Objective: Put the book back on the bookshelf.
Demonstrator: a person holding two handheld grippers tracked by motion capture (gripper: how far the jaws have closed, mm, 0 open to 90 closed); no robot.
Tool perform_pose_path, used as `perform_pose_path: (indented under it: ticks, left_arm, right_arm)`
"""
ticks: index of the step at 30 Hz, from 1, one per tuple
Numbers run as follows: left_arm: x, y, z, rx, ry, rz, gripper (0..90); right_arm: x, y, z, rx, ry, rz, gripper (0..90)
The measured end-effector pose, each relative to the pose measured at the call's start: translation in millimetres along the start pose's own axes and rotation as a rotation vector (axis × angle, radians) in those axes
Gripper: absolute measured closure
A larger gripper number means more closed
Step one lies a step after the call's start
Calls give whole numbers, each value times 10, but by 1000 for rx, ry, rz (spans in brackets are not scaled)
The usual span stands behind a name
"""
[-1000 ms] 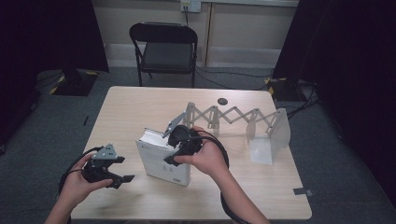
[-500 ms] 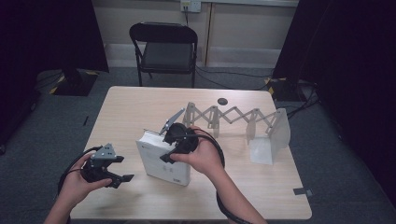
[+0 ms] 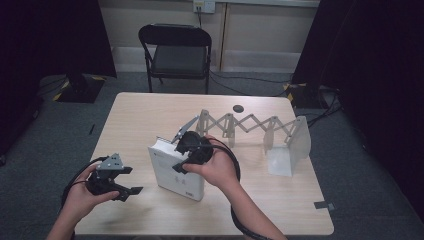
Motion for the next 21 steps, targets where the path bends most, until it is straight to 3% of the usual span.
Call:
perform_pose_path:
  ticks: [21]
  left_arm:
    - [24,-21,17,-10,-2,-4,165]
  right_arm:
    - [-180,118,15,24,-8,6,524]
Point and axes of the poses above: each handheld gripper's, and its own axes: x roughly forward along the jaws, y roughly out of its underside, z roughly to its left, the point moved 2 cm from there along x, roughly forward along the jaws, and after that the axes turned 5 degrees about -x, right-handed, at the moved point
